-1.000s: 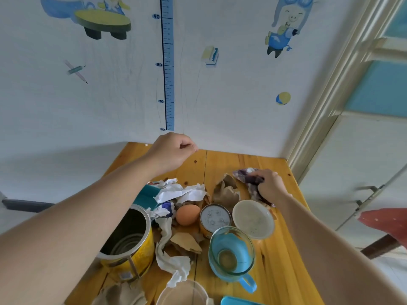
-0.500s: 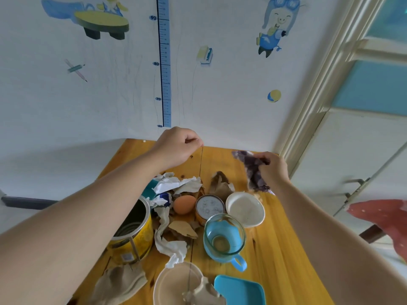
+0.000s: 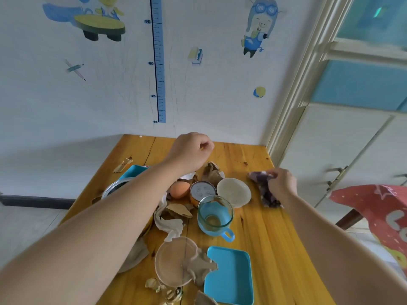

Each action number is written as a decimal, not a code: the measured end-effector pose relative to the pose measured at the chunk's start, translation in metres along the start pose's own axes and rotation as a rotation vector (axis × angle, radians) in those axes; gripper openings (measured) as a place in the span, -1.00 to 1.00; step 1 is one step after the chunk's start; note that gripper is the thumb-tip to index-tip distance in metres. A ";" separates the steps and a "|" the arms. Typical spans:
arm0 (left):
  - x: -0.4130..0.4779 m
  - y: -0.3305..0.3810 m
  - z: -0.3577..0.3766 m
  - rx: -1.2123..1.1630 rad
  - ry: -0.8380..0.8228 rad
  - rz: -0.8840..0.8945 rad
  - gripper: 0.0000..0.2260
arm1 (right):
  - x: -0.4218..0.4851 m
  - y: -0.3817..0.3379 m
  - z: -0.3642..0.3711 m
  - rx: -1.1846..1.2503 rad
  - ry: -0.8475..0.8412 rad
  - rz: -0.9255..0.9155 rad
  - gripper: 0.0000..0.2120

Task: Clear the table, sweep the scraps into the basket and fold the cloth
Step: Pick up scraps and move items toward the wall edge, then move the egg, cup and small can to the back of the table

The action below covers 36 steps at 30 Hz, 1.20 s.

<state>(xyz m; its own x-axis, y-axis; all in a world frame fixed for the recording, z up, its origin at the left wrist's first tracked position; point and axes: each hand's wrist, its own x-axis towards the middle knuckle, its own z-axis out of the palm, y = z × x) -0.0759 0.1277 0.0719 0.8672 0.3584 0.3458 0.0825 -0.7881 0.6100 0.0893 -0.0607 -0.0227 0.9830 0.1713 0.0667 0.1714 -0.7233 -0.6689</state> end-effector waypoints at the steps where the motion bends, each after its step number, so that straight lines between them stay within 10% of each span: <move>1: -0.003 0.001 0.002 0.005 0.020 0.000 -0.78 | -0.005 0.004 0.004 -0.067 -0.078 -0.020 -0.63; 6: -0.023 -0.005 0.012 0.007 0.102 -0.028 -0.79 | -0.026 0.002 0.011 -0.141 -0.241 -0.174 -0.51; 12: -0.043 -0.011 0.018 -0.033 0.138 -0.075 -0.80 | -0.041 0.007 0.001 0.030 0.024 -0.050 -0.58; 20: -0.061 -0.014 0.018 -0.135 0.132 -0.176 -0.79 | -0.055 0.018 -0.017 -0.270 -0.340 -0.173 -0.58; 25: -0.060 -0.020 -0.001 -0.196 0.174 -0.198 -0.79 | -0.053 -0.037 -0.024 -0.390 -0.162 -0.364 -0.73; 36: -0.050 -0.039 -0.021 0.029 0.108 -0.223 -0.76 | -0.078 -0.137 0.078 -0.504 -0.600 -0.764 -0.67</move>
<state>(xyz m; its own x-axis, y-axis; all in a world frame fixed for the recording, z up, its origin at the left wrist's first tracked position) -0.1331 0.1514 0.0456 0.7687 0.5752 0.2796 0.2814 -0.6967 0.6598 -0.0156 0.0772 0.0055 0.4369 0.8904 -0.1277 0.8640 -0.4549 -0.2157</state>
